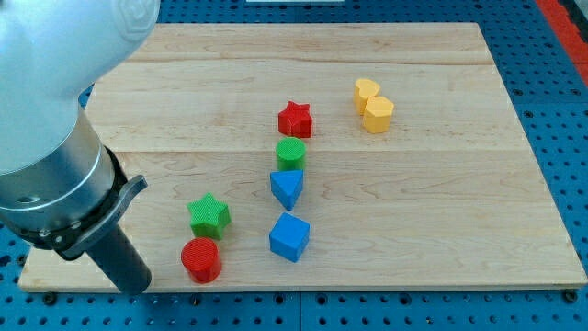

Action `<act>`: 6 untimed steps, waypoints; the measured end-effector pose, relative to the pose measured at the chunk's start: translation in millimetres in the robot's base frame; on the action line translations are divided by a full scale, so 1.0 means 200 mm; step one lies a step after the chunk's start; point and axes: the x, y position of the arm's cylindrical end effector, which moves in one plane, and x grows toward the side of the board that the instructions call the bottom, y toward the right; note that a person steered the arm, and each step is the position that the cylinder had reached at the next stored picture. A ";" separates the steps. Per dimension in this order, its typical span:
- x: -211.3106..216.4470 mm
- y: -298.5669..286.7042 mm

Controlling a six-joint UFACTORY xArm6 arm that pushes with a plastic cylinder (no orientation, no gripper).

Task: Push the red circle slightly up

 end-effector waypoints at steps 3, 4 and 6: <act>0.00 0.64; -0.05 0.66; -0.44 0.36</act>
